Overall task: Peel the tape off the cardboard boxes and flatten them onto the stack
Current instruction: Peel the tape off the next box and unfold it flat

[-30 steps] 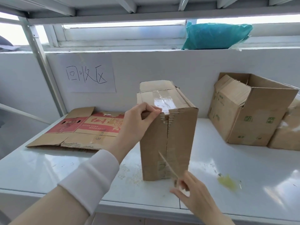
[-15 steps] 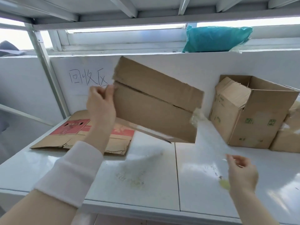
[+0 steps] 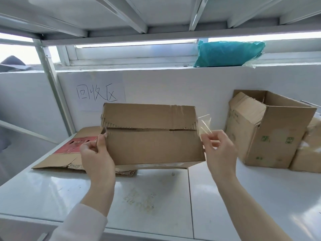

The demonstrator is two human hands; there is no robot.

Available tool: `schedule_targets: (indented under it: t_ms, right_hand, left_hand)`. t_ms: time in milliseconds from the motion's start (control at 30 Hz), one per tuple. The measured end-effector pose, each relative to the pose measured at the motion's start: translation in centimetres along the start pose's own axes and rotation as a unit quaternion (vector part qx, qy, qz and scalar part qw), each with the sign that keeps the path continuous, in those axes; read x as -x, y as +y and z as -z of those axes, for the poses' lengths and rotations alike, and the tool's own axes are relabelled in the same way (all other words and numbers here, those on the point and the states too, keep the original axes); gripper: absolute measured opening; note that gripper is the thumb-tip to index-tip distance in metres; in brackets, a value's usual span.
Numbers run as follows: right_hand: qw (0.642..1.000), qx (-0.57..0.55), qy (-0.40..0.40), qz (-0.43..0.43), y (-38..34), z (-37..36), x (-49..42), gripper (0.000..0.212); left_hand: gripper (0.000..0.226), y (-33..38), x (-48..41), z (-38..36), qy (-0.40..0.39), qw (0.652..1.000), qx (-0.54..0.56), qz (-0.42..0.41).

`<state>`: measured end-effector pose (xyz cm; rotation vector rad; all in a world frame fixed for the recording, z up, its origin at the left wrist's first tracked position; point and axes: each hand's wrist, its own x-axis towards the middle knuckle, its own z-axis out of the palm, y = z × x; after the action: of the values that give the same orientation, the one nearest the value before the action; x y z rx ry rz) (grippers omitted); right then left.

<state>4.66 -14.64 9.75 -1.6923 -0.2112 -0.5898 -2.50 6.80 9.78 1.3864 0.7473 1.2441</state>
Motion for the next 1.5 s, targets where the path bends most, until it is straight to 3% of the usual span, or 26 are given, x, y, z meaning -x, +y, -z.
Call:
schedule_targets:
  t_ms: [133, 233, 300, 367, 467, 533, 633, 733, 833, 900, 967, 1067, 1133, 1233, 1367, 1500]
  right_hand:
    - [0.967, -0.227, 0.032, -0.109, -0.6, 1.0, -1.2, 0.018]
    - [0.975, -0.203, 0.015, -0.094, -1.3, 1.1, -1.7, 0.017]
    - [0.981, -0.180, -0.001, -0.076, -1.6, 1.0, -2.0, 0.015]
    - [0.984, -0.165, -0.025, -0.061, -1.8, 1.1, -2.1, 0.012]
    - [0.989, -0.127, -0.072, -0.036, -1.8, 1.1, -1.9, 0.017]
    - [0.990, -0.104, -0.096, -0.017, -1.6, 1.1, -1.6, 0.019]
    - [0.988, -0.097, -0.121, -0.014, -0.9, 1.4, -1.3, 0.018]
    - [0.985, -0.116, -0.112, -0.059, 0.4, 2.4, -1.8, 0.011]
    - [0.971, -0.157, 0.023, -0.176, 3.4, 4.8, -2.6, 0.012]
    - [0.972, -0.092, 0.092, -0.197, 5.8, 7.2, -2.7, 0.023]
    - [0.981, 0.046, 0.103, -0.158, 7.5, 9.5, -2.1, 0.024]
    - [0.959, 0.280, 0.044, -0.027, 10.0, 11.7, 0.2, 0.005]
    - [0.918, 0.390, -0.068, -0.026, 12.7, 12.1, 2.3, 0.007]
    - [0.903, 0.374, -0.176, -0.116, 15.3, 12.3, 3.8, 0.007]
    - [0.838, 0.445, -0.312, -0.050, 14.9, 13.0, 2.1, 0.032]
    - [0.836, 0.468, -0.283, -0.037, 12.2, 13.7, 1.5, 0.034]
  left_hand:
    - [0.030, -0.9, -0.9, 0.2, -0.016, 0.999, 0.012, 0.038]
    - [0.024, -1.1, -0.6, -0.4, -0.086, 0.994, -0.028, 0.056]
    - [0.026, -1.0, -0.1, -0.7, -0.131, 0.986, -0.093, -0.032]
    - [0.046, 0.0, 0.5, -1.4, -0.210, 0.941, -0.132, -0.230]
    - [0.053, 2.5, 1.4, -3.9, -0.307, 0.805, -0.202, -0.465]
    - [0.051, 3.8, 1.2, -5.7, -0.310, 0.771, -0.243, -0.501]
    - [0.030, 4.1, 0.3, -7.5, -0.315, 0.757, -0.278, -0.501]
    - [0.018, 4.8, 0.4, -8.3, -0.260, 0.770, -0.270, -0.517]
    - [0.021, 5.2, 0.2, -8.1, -0.216, 0.853, -0.188, -0.436]
    - [0.023, 4.4, -0.1, -7.5, -0.203, 0.870, -0.163, -0.419]
    - [0.025, 3.8, 0.3, -7.3, -0.197, 0.869, -0.164, -0.424]
    - [0.033, 3.7, 1.8, -8.0, -0.195, 0.861, -0.187, -0.430]
    - [0.032, 3.8, 2.9, -8.5, -0.193, 0.857, -0.210, -0.429]
    - [0.024, 3.6, 4.2, -9.0, -0.188, 0.856, -0.222, -0.426]
    - [0.023, 3.5, 5.4, -9.6, -0.181, 0.851, -0.229, -0.436]
    - [0.024, 3.7, 5.9, -9.8, -0.182, 0.851, -0.229, -0.436]
